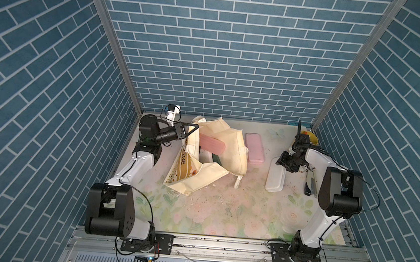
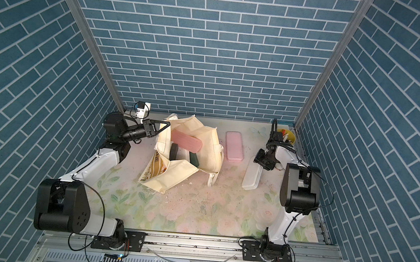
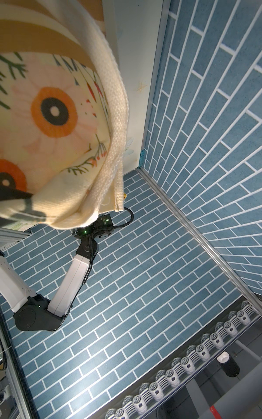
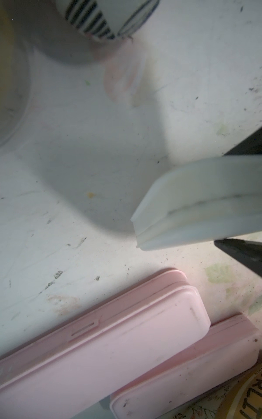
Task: Take out the pencil case from the canvas bag
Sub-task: Place the pencil case at the center of the board.
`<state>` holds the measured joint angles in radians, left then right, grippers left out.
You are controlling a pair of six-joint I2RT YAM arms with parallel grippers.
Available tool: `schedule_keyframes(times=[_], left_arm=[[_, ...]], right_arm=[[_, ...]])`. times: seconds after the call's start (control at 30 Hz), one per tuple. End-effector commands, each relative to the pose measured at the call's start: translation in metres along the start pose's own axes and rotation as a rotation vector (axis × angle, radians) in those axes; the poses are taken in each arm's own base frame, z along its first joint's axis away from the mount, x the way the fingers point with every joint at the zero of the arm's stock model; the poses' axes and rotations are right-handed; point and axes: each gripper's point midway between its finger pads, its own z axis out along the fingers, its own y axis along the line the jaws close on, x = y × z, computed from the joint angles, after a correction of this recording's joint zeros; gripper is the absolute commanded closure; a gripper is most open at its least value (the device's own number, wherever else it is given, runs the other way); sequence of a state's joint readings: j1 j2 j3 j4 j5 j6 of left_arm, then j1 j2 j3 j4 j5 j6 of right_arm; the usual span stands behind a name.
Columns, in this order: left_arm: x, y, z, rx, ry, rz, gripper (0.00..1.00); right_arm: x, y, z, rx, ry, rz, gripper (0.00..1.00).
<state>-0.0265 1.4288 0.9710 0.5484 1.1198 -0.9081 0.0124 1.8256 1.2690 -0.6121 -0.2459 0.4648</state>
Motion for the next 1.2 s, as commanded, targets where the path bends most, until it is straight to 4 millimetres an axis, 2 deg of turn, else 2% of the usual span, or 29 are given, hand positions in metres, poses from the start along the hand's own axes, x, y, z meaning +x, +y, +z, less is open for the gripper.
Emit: schedule_keyframes(times=[0.0, 0.23, 0.6, 0.9, 1.03, 1.1, 1.17], left_arm=[[-0.016, -0.033, -0.001, 0.059, -0.018, 0.115, 1.0], [-0.016, -0.033, -0.001, 0.058, -0.015, 0.11, 1.0], [-0.024, -0.041, 0.0, 0.064, -0.025, 0.128, 1.0], [-0.029, -0.045, 0.0, 0.069, -0.03, 0.14, 1.0], [-0.029, -0.047, 0.001, 0.073, -0.023, 0.139, 1.0], [-0.03, -0.05, 0.001, 0.075, -0.023, 0.142, 1.0], [-0.03, -0.052, 0.0, 0.079, -0.02, 0.144, 1.0]], right_arm=[[-0.008, -0.003, -0.011, 0.034, -0.021, -0.022, 0.51], [-0.009, -0.015, -0.021, 0.113, -0.048, -0.028, 0.47], [-0.013, -0.013, -0.043, 0.128, -0.09, -0.038, 0.46], [-0.019, -0.002, -0.068, 0.104, -0.14, -0.053, 0.46], [-0.019, 0.012, -0.082, 0.056, -0.166, -0.06, 0.46], [-0.017, 0.028, -0.089, 0.015, -0.179, -0.092, 0.47], [-0.013, 0.054, -0.1, -0.038, -0.206, -0.166, 0.47]])
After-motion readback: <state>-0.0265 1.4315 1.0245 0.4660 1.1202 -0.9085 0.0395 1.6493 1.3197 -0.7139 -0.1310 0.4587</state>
